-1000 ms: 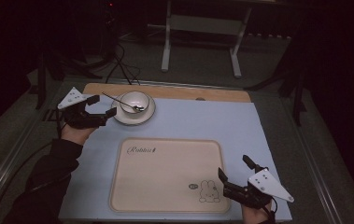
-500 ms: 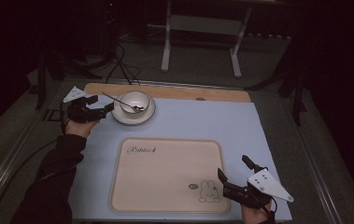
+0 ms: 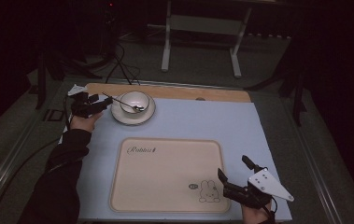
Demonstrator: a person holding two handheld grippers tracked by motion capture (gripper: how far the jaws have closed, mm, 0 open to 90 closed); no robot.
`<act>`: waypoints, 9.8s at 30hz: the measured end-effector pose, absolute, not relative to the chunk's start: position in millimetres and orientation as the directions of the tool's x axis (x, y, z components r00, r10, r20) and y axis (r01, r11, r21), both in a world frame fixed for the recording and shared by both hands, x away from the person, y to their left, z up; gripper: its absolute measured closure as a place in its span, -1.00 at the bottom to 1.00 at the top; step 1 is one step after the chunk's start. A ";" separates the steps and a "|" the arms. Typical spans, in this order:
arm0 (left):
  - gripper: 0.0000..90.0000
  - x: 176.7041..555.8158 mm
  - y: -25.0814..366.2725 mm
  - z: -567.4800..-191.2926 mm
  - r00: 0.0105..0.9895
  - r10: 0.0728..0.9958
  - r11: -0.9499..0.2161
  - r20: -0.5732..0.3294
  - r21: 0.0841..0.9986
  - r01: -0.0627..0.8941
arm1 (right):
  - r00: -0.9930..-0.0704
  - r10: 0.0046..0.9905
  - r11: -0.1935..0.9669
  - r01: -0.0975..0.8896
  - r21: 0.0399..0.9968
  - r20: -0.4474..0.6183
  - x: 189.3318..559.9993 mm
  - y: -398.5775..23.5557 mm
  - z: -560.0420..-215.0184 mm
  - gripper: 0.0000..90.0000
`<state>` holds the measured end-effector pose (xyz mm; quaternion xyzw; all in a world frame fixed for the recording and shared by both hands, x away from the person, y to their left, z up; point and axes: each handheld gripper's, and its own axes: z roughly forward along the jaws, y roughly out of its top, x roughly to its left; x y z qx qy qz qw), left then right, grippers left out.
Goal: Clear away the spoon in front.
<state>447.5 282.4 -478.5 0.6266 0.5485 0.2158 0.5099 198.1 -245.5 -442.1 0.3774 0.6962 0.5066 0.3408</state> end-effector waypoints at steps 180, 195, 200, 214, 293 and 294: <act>0.99 339.3 183.8 -363.3 0.912 0.290 -0.396 -0.289 0.831 0.390 | -0.499 0.859 0.212 0.146 0.966 -0.113 196.7 -244.9 -441.6 -0.73; 0.99 342.5 170.6 -397.6 0.915 0.190 -0.500 -0.355 0.767 0.401 | -0.501 0.857 0.218 0.147 0.965 -0.118 196.4 -243.8 -441.8 -0.73; 0.99 343.9 165.2 -408.4 0.912 0.164 -0.534 -0.376 0.744 0.402 | -0.502 0.857 0.217 0.149 0.965 -0.115 196.8 -244.2 -442.0 -0.73; 0.99 354.0 153.8 -436.5 0.906 0.136 -0.588 -0.400 0.703 0.399 | -0.506 0.855 0.219 0.151 0.964 -0.115 197.1 -244.1 -442.4 -0.73; 0.18 382.4 128.3 -525.5 0.767 0.601 -0.498 -0.226 0.645 0.580 | -0.534 0.842 0.207 0.182 0.961 -0.080 199.3 -244.1 -443.7 -0.71; 0.17 382.2 128.0 -524.5 0.762 0.608 -0.497 -0.223 0.642 0.584 | -0.533 0.842 0.207 0.182 0.961 -0.081 199.3 -244.0 -443.7 -0.71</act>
